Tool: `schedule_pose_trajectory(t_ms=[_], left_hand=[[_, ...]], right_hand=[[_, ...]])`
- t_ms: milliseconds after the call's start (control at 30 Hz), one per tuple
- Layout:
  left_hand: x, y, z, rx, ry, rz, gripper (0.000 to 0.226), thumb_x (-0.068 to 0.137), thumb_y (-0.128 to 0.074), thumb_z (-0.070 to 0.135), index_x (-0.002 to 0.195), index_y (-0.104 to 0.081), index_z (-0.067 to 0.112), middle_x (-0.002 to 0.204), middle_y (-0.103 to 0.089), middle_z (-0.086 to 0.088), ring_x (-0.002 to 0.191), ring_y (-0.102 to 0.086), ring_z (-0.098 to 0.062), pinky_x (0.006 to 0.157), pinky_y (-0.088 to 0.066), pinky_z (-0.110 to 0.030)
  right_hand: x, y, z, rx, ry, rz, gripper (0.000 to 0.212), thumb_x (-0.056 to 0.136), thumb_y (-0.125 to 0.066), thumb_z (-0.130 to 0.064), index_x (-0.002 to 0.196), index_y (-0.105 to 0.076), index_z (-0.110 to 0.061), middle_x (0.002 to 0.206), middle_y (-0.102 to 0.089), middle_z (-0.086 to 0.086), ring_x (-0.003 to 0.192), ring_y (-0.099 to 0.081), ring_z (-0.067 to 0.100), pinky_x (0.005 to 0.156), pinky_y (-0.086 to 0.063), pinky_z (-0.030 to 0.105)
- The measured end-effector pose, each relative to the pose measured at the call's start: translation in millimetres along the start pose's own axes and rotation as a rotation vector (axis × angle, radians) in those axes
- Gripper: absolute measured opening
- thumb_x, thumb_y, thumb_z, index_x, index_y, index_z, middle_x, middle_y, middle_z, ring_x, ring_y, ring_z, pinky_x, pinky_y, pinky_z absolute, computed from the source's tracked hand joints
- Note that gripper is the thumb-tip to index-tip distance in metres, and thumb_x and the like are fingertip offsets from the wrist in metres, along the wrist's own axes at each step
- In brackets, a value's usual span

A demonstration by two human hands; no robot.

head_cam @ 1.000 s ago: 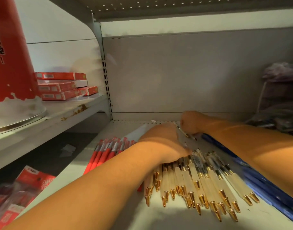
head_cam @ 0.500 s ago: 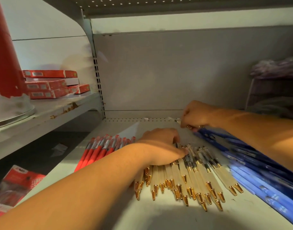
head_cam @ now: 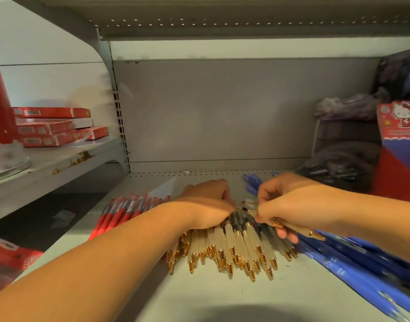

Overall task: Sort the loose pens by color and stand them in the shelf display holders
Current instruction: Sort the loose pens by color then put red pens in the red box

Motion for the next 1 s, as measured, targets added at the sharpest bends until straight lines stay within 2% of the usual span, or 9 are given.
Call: schedule_pose_trajectory(t_ms=[133, 267, 333, 400, 467, 533, 700, 833, 1000], left_hand=[[2, -2, -1, -0.018, 0.021, 0.047, 0.015, 0.100, -0.041, 0.039, 0.101, -0.053, 0.029, 0.090, -0.060, 0.003, 0.081, -0.053, -0.014, 0.071, -0.035, -0.035], [5, -8, 0, 0.017, 0.038, 0.040, 0.026, 0.093, -0.049, 0.057, 0.100, -0.050, 0.032, 0.097, -0.056, 0.009, 0.087, -0.052, -0.011, 0.089, -0.045, -0.039], [5, -10, 0, 0.041, 0.044, 0.051, 0.032, 0.089, -0.052, 0.062, 0.105, -0.046, 0.035, 0.099, -0.051, 0.012, 0.091, -0.052, -0.011, 0.092, -0.047, -0.039], [6, -11, 1, 0.044, 0.052, 0.064, 0.035, 0.087, -0.054, 0.064, 0.105, -0.044, 0.036, 0.097, -0.048, 0.013, 0.092, -0.052, -0.012, 0.090, -0.048, -0.038], [7, -12, 2, 0.058, 0.077, 0.074, 0.035, 0.087, -0.056, 0.063, 0.105, -0.043, 0.036, 0.100, -0.049, 0.009, 0.094, -0.053, -0.015, 0.089, -0.049, -0.037], [8, -12, 2, 0.067, 0.098, 0.077, 0.038, 0.086, -0.055, 0.064, 0.109, -0.046, 0.035, 0.110, -0.050, 0.006, 0.098, -0.053, -0.017, 0.092, -0.048, -0.039], [3, -11, 6, 0.040, 0.085, -0.022, 0.069, 0.080, -0.047, 0.079, 0.133, -0.043, 0.035, 0.132, -0.051, 0.006, 0.111, -0.051, -0.016, 0.100, -0.044, -0.043], [1, -12, 13, 0.069, 0.077, -0.077, 0.059, 0.088, -0.053, 0.064, 0.137, -0.039, 0.035, 0.133, -0.055, 0.004, 0.110, -0.051, -0.017, 0.105, -0.040, -0.044], [-2, -12, 21, 0.024, 0.045, -0.086, 0.047, 0.095, -0.048, 0.050, 0.140, -0.042, 0.040, 0.138, -0.052, 0.003, 0.118, -0.048, -0.018, 0.109, -0.035, -0.047]], right_hand=[[-4, -6, -1, -0.027, 0.082, -0.016, 0.015, 0.089, -0.068, -0.032, 0.083, -0.074, -0.020, 0.079, -0.075, 0.006, 0.069, -0.071, 0.020, 0.068, -0.062, 0.032], [2, 8, 3, -0.093, 0.113, 0.056, 0.012, 0.090, -0.064, -0.021, 0.085, -0.074, -0.024, 0.075, -0.073, 0.008, 0.058, -0.065, 0.014, 0.059, -0.056, 0.022], [9, 11, 9, -0.190, 0.094, 0.082, 0.012, 0.092, -0.063, -0.023, 0.088, -0.073, -0.026, 0.073, -0.073, 0.007, 0.059, -0.065, 0.013, 0.071, -0.058, 0.024], [14, 6, 18, -0.226, 0.083, 0.044, 0.012, 0.094, -0.061, -0.027, 0.093, -0.074, -0.029, 0.066, -0.071, -0.002, 0.054, -0.062, 0.006, 0.073, -0.058, 0.025], [16, -1, 23, -0.310, 0.119, 0.006, 0.016, 0.096, -0.058, -0.036, 0.101, -0.074, -0.035, 0.066, -0.069, -0.018, 0.052, -0.058, -0.004, 0.061, -0.051, 0.017], [17, -1, 23, -0.383, 0.160, 0.023, 0.019, 0.096, -0.056, -0.042, 0.106, -0.072, -0.040, 0.071, -0.065, -0.031, 0.066, -0.060, -0.010, 0.064, -0.045, 0.014], [20, 15, 32, -0.477, 0.030, 0.110, 0.017, 0.095, -0.055, -0.035, 0.109, -0.066, -0.033, 0.095, -0.065, -0.011, 0.086, -0.063, 0.009, 0.082, -0.055, 0.029], [21, 12, 36, -0.582, -0.008, 0.078, 0.024, 0.094, -0.059, -0.035, 0.118, -0.059, -0.030, 0.092, -0.052, -0.016, 0.087, -0.054, 0.006, 0.070, -0.045, 0.018], [19, 8, 30, -0.478, -0.005, 0.059, 0.023, 0.087, -0.069, -0.038, 0.108, -0.062, -0.030, 0.100, -0.063, -0.009, 0.092, -0.061, 0.009, 0.086, -0.053, 0.029]])
Point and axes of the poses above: each hand's wrist, its own x-axis towards the middle knuckle, its own y-axis out of the back of the hand, z = x × y, the point moved 2 cm from there along x, towards the middle knuckle
